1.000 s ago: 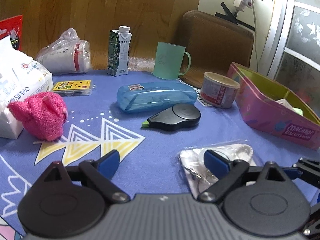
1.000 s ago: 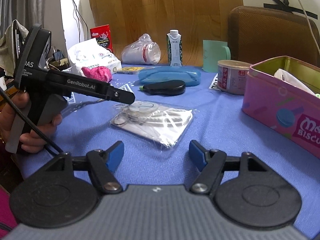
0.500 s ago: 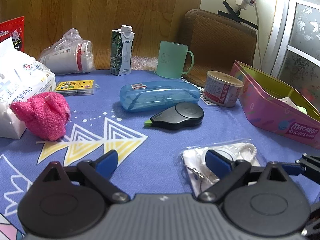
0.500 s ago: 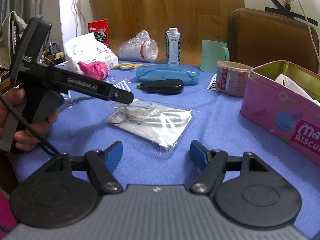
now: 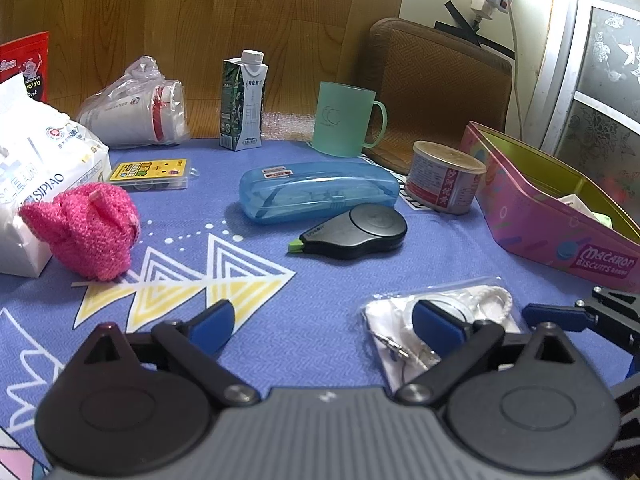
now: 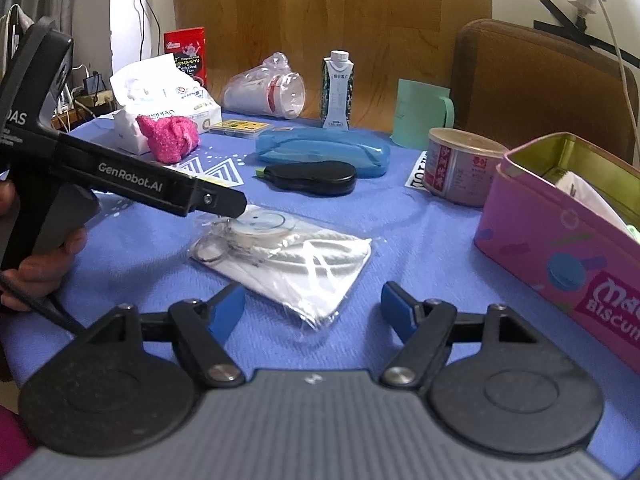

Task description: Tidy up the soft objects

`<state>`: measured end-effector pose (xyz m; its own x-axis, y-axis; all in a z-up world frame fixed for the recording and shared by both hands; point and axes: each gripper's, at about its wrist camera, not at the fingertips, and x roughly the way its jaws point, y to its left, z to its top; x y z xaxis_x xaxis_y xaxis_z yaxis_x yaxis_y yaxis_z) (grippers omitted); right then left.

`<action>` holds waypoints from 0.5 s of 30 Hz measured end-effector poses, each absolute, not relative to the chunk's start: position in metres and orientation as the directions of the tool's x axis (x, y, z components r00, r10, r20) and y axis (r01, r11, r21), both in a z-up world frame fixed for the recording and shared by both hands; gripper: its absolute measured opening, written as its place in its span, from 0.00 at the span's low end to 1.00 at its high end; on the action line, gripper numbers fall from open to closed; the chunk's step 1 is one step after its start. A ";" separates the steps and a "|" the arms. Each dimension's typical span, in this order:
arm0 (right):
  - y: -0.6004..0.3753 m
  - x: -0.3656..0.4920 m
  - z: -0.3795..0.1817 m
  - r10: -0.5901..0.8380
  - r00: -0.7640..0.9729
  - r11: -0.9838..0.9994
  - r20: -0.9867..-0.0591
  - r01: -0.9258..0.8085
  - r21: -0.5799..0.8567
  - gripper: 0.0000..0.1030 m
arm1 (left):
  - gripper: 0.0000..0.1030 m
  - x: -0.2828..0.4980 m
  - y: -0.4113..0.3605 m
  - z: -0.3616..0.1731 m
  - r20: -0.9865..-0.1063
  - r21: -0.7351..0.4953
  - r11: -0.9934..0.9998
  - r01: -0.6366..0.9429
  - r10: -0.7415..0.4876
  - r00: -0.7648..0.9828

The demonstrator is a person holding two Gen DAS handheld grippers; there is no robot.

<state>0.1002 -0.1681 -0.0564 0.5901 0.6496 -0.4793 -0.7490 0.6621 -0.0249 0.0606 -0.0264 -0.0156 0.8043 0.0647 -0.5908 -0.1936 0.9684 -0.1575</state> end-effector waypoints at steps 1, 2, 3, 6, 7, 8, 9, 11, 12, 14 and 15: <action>-0.167 0.100 -0.056 0.651 0.589 0.661 -0.479 -0.750 -0.026 0.75 | 0.97 0.061 -0.026 -0.016 -0.591 -0.158 0.969 -0.193 0.064 0.804; -0.166 0.100 -0.056 0.652 0.588 0.659 -0.479 -0.752 -0.026 0.75 | 0.97 0.061 -0.027 -0.016 -0.591 -0.158 0.968 -0.193 0.064 0.804; -0.166 0.100 -0.056 0.653 0.587 0.658 -0.479 -0.753 -0.027 0.75 | 0.97 0.061 -0.027 -0.016 -0.591 -0.158 0.969 -0.192 0.062 0.804; -0.166 0.100 -0.057 0.655 0.586 0.658 -0.478 -0.753 -0.022 0.75 | 0.98 0.061 -0.027 -0.016 -0.592 -0.160 0.969 -0.190 0.060 0.804; -0.166 0.100 -0.057 0.656 0.585 0.658 -0.478 -0.753 -0.018 0.75 | 0.98 0.061 -0.027 -0.016 -0.592 -0.159 0.969 -0.190 0.061 0.804; -0.166 0.100 -0.057 0.656 0.585 0.659 -0.477 -0.752 -0.016 0.75 | 0.98 0.061 -0.027 -0.016 -0.592 -0.159 0.969 -0.191 0.061 0.804; -0.166 0.100 -0.057 0.657 0.585 0.659 -0.477 -0.752 -0.015 0.75 | 0.98 0.061 -0.027 -0.016 -0.592 -0.158 0.969 -0.191 0.062 0.803; -0.166 0.100 -0.057 0.657 0.585 0.659 -0.476 -0.752 -0.014 0.75 | 0.98 0.060 -0.027 -0.017 -0.593 -0.158 0.969 -0.190 0.061 0.803; -0.167 0.100 -0.057 0.657 0.585 0.659 -0.476 -0.752 -0.013 0.75 | 0.99 0.060 -0.027 -0.017 -0.592 -0.159 0.969 -0.190 0.060 0.803; -0.167 0.100 -0.057 0.659 0.583 0.659 -0.475 -0.752 -0.010 0.75 | 0.99 0.060 -0.025 -0.016 -0.594 -0.173 0.968 -0.184 0.047 0.803; -0.167 0.100 -0.057 0.659 0.583 0.659 -0.475 -0.752 -0.009 0.75 | 0.99 0.058 -0.023 -0.016 -0.593 -0.187 0.965 -0.182 0.036 0.804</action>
<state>0.0996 -0.1668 -0.0566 0.5830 0.6591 -0.4751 -0.7522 0.6589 -0.0090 0.0584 -0.0234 -0.0157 0.8041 0.0365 -0.5934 -0.1817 0.9654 -0.1869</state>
